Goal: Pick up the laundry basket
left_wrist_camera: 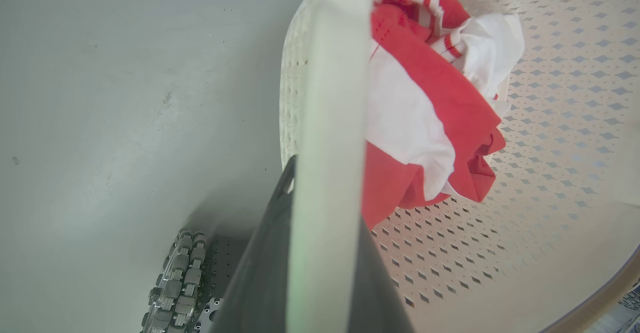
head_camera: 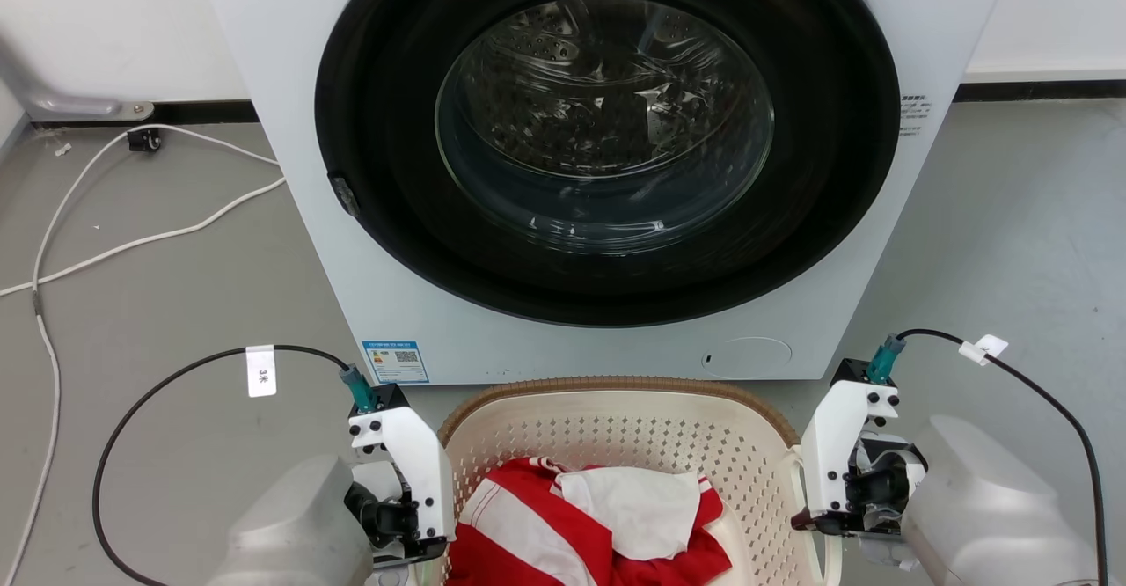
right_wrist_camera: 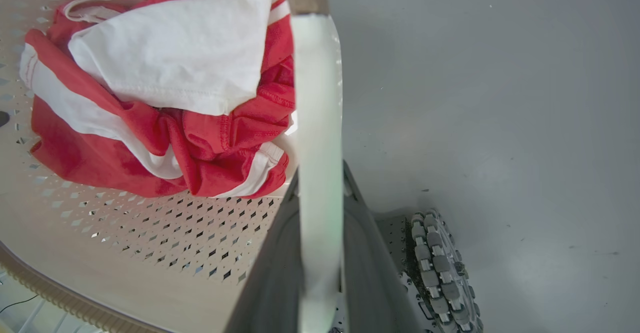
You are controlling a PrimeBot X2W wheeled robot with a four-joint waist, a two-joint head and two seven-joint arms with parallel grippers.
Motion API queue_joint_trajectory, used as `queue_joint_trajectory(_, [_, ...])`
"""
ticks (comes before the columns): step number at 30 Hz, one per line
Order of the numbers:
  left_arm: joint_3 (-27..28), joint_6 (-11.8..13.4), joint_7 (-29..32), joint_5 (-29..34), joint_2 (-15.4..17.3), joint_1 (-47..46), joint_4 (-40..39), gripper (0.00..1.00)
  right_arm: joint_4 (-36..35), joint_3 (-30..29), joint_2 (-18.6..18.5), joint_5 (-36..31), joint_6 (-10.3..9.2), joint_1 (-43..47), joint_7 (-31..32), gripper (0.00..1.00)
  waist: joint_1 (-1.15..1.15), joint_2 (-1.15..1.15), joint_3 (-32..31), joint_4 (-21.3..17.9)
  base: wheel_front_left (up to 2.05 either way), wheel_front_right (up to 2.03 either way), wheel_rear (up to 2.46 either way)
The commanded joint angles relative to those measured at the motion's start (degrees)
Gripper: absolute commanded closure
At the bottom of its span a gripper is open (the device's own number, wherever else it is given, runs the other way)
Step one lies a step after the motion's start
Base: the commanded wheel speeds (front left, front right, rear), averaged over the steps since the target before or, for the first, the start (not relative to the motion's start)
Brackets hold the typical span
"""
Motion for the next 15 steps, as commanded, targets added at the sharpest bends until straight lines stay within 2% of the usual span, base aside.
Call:
queue_joint_trajectory(1, [0.1,-0.3,-0.3,-0.6,-0.3,0.5,-0.1,1.00,0.0,-0.3,0.4,0.1,0.17,0.6,-0.3,1.00,0.00,0.00,0.0,0.0,0.00,0.00,0.00])
queue_joint_trajectory(15, [-0.2,-0.3,-0.5,-1.3,-0.4,0.3,-0.1,1.00,0.0,-1.7,0.4,-0.8,0.17,0.9,-0.6,1.00,0.00,0.00,0.1,0.1,0.00,0.00,0.00])
